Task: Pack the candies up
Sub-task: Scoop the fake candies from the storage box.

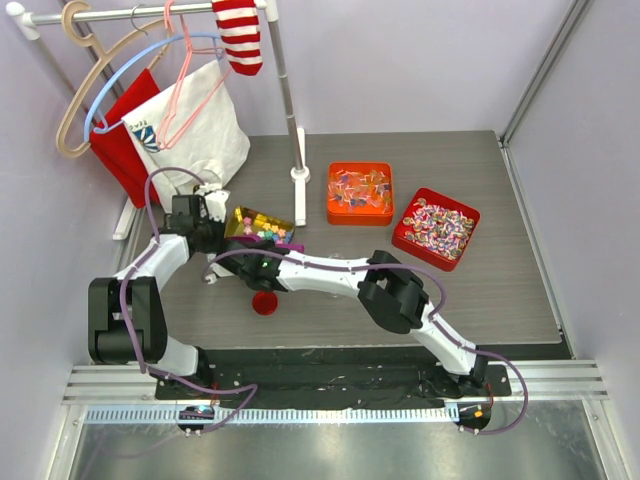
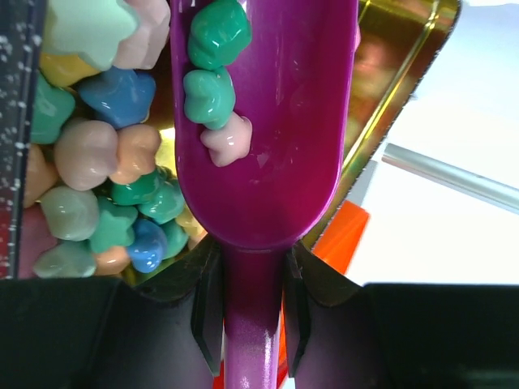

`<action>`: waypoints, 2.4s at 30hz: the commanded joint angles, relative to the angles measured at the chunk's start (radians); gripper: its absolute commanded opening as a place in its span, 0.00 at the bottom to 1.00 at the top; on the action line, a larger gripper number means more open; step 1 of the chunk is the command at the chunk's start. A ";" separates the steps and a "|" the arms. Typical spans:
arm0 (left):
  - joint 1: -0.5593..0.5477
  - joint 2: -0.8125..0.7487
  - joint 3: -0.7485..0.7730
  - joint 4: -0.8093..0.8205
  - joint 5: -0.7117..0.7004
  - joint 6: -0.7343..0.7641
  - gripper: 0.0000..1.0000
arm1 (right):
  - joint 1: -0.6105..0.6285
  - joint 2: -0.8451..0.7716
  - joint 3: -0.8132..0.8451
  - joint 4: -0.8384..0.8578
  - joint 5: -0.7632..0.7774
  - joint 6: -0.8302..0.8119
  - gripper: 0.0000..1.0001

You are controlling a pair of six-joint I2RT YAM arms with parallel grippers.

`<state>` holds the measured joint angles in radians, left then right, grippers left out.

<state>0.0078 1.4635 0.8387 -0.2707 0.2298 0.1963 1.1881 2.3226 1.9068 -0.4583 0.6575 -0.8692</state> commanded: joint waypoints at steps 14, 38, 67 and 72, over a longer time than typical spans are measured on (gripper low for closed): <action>-0.011 -0.014 0.031 0.079 0.106 -0.028 0.00 | -0.133 -0.095 0.032 -0.123 -0.441 0.377 0.01; -0.012 0.009 0.033 0.090 0.075 -0.029 0.00 | -0.257 -0.210 -0.023 -0.123 -0.705 0.458 0.01; 0.095 0.113 0.089 0.074 0.120 -0.089 0.00 | -0.478 -0.592 -0.130 -0.244 -1.028 0.409 0.01; 0.096 0.127 0.094 0.074 0.123 -0.090 0.00 | -0.547 -0.679 -0.167 -0.240 -1.159 0.420 0.01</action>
<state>0.0967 1.5974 0.8742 -0.2649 0.2897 0.1375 0.6842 1.7653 1.7508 -0.7277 -0.3561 -0.4526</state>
